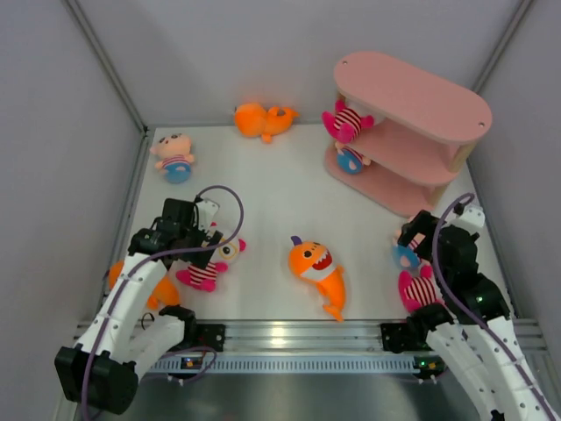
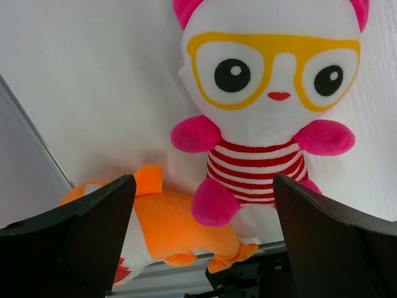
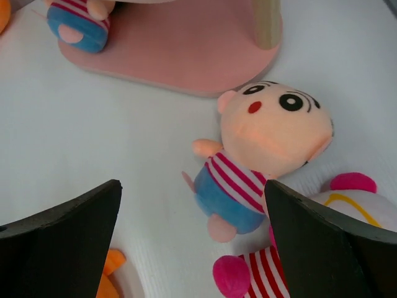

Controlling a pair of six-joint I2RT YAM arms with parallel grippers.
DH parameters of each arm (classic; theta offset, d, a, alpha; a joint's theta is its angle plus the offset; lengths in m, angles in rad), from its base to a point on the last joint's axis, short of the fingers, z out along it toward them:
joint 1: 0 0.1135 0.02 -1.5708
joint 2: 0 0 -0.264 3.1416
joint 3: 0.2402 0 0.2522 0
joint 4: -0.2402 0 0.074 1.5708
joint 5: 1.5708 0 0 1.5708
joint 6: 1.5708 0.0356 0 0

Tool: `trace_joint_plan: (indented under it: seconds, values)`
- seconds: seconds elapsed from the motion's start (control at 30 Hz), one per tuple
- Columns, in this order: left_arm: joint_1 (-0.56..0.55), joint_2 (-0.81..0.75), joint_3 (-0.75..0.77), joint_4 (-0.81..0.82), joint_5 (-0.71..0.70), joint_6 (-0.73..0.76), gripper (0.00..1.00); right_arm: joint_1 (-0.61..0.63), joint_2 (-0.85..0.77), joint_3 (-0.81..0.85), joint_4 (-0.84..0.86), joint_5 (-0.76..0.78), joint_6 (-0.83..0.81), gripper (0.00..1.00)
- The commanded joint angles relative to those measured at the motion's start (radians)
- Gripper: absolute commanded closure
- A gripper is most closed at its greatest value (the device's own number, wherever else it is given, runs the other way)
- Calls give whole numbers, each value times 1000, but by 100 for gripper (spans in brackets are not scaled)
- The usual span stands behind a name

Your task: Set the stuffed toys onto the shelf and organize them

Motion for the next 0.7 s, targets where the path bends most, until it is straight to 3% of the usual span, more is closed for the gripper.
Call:
trace_joint_plan:
  seconds: [0.0,0.07,0.2,0.27,0.4,0.5,0.67]
  values:
    - [1,-11,-9,27,24,14,2,-12,25,5,92,-166,-87,1]
    - [1,-3,-11,27,36,27,2,-12,46,-1,180,-388,-135,11]
    - [1,15,-12,27,36,25,2,1,147,-14,260,-671,-157,21]
    - [1,21,-12,27,32,24,2,31,228,-11,237,-641,-171,26]
    - [1,21,-12,27,29,21,2,229,370,20,130,-427,-200,26]
    - [1,29,-12,27,33,27,2,459,503,49,105,-513,-194,25]
    - [1,41,-12,25,30,22,2,608,675,92,53,-543,-166,23]
